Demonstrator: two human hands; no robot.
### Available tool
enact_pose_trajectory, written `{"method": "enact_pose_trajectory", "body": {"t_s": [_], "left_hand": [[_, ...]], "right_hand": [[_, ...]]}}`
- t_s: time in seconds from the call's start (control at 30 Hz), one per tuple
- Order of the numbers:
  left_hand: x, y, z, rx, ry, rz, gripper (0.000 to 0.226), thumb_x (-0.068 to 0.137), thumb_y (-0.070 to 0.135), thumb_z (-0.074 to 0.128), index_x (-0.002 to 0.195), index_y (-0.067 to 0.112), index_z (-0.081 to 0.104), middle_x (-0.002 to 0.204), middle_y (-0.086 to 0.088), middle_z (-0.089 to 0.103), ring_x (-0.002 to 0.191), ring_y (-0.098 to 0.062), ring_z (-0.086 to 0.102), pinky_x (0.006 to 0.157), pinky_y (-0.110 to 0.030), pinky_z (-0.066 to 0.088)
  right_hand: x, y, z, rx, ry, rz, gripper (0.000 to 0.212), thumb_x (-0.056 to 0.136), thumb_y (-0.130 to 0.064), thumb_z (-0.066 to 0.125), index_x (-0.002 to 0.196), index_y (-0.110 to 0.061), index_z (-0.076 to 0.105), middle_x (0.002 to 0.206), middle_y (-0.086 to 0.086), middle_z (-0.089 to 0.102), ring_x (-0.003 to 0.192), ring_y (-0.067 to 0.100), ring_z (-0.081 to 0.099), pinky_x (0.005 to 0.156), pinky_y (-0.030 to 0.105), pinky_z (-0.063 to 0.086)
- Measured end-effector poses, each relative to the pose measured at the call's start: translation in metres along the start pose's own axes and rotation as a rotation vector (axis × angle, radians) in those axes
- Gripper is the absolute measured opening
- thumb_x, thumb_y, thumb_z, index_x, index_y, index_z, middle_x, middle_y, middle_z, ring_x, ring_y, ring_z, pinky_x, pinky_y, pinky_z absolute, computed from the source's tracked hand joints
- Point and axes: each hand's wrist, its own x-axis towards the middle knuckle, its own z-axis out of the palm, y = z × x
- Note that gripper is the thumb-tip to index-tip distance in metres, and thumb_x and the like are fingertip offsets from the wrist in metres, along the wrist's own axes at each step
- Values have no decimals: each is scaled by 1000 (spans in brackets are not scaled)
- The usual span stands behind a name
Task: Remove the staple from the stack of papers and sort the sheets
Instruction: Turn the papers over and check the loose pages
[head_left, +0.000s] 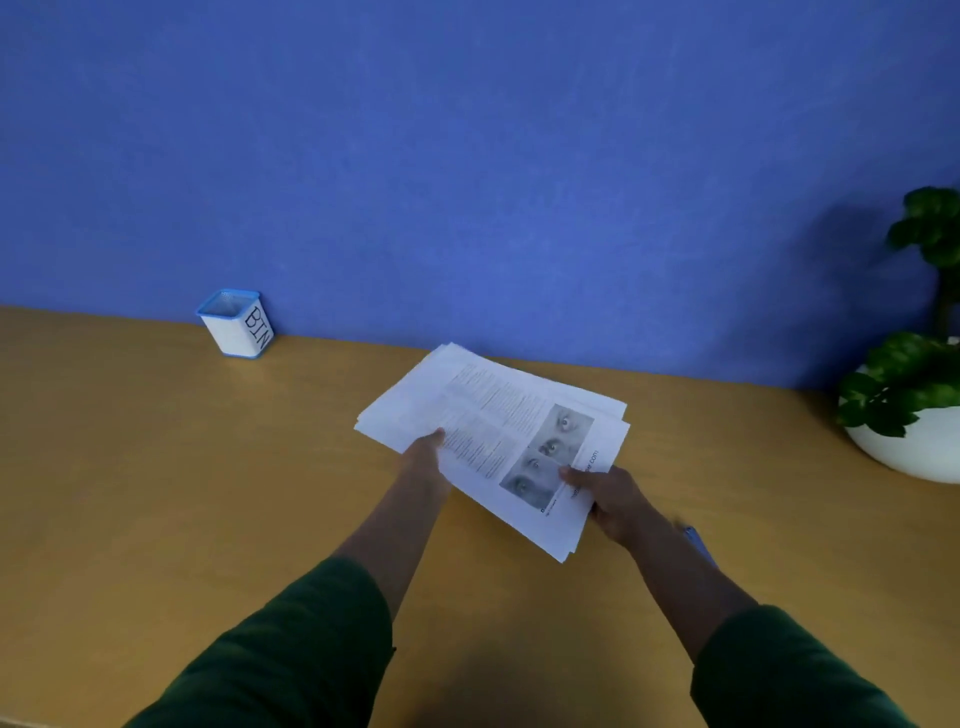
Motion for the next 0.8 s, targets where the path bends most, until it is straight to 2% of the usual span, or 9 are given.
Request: {"method": "enact_pose_trajectory", "body": {"t_s": [0.1, 0.13, 0.2, 0.3, 0.37, 0.43, 0.5, 0.63, 0.8], "left_hand": [[4, 3, -25, -76, 20, -31, 10, 92, 5, 51, 101, 7, 54, 93, -10, 58, 74, -25, 56, 63, -38, 50], [6, 7, -35, -59, 41, -40, 7, 92, 5, 51, 99, 6, 53, 90, -11, 58, 70, -23, 54, 56, -35, 49], [15, 14, -56, 55, 35, -39, 12, 94, 6, 49, 101, -2, 54, 101, -15, 59, 67, -22, 52, 51, -31, 48], [21, 23, -75, 259, -65, -38, 35, 92, 8, 53, 125, -4, 55, 114, -18, 63, 84, -27, 62, 69, -35, 49], [23, 29, -78, 427, -144, 2, 38, 88, 6, 58, 126, 3, 57, 120, -16, 65, 99, -29, 64, 84, -36, 50], [21, 35, -73, 524, -226, 86, 29, 86, 4, 61, 115, 5, 62, 116, -15, 67, 100, -30, 65, 80, -35, 52], [21, 40, -65, 509, -248, 200, 16, 85, 0, 60, 99, 8, 65, 104, -10, 69, 99, -32, 64, 74, -36, 53], [22, 55, -58, 451, -293, 424, 19, 85, -5, 58, 92, 10, 68, 98, -6, 69, 93, -26, 65, 87, -40, 52], [23, 55, -58, 529, -233, 526, 22, 83, -8, 60, 104, -2, 65, 88, 2, 69, 76, -4, 67, 68, -14, 53]], "right_hand": [[0, 0, -13, -118, 39, -17, 17, 77, 4, 69, 91, -4, 66, 115, 25, 64, 90, 34, 62, 89, 50, 50], [0, 0, -20, -146, 37, -22, 18, 77, 4, 69, 94, -3, 66, 115, 25, 64, 91, 34, 62, 89, 50, 51], [-1, -1, -33, -200, 23, -35, 24, 77, 3, 70, 100, -1, 66, 115, 24, 65, 93, 34, 63, 86, 47, 52], [-1, -5, -45, -291, 18, -85, 30, 76, 0, 71, 105, 0, 65, 113, 21, 66, 96, 36, 64, 85, 45, 52], [-1, -10, -46, -315, 11, -136, 30, 77, -1, 71, 106, -2, 65, 112, 19, 67, 96, 34, 65, 82, 42, 53], [-1, -16, -43, -306, -5, -186, 24, 78, -2, 71, 101, -6, 66, 110, 17, 67, 90, 28, 66, 75, 37, 53], [-1, -25, -37, -284, -17, -227, 21, 78, -2, 70, 98, -9, 67, 109, 16, 68, 88, 25, 67, 74, 35, 53], [0, -43, -31, -231, -21, -307, 28, 78, 0, 69, 105, -5, 65, 108, 14, 67, 94, 29, 66, 84, 39, 51], [3, -52, -28, -224, 5, -339, 33, 75, 5, 71, 107, -1, 65, 106, 15, 68, 90, 28, 67, 86, 39, 51]]}}
